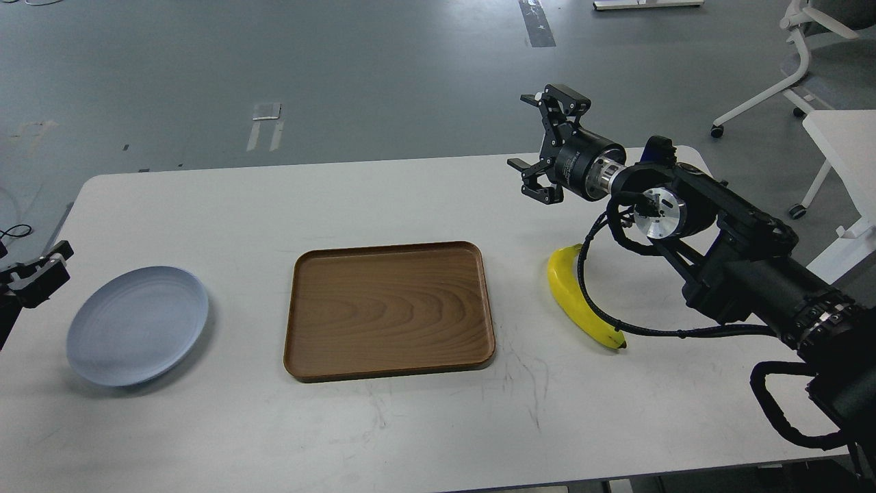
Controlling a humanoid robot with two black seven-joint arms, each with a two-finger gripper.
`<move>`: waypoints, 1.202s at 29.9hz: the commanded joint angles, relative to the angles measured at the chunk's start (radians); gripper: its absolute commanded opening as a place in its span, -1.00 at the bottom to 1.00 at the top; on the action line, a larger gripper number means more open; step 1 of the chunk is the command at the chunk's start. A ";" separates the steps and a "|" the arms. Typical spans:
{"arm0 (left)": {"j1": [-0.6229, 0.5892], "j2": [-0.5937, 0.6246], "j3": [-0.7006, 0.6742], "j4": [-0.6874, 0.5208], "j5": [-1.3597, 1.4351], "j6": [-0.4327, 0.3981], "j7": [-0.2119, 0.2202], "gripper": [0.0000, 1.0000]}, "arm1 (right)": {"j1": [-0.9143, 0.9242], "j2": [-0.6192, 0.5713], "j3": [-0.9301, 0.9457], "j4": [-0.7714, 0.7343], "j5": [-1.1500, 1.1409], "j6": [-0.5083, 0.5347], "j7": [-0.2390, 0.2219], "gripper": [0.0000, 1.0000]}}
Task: Place banana on plate with both arms
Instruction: 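Lower the left gripper to the rim of the pale blue plate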
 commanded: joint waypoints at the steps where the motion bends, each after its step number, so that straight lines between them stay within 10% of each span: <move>1: 0.046 -0.014 0.002 0.028 0.001 0.000 -0.002 0.85 | 0.001 -0.001 0.000 0.000 0.000 -0.003 0.000 1.00; 36: 0.126 -0.244 0.001 0.273 -0.024 0.000 -0.093 0.85 | 0.042 -0.020 -0.044 0.022 -0.003 -0.035 0.000 1.00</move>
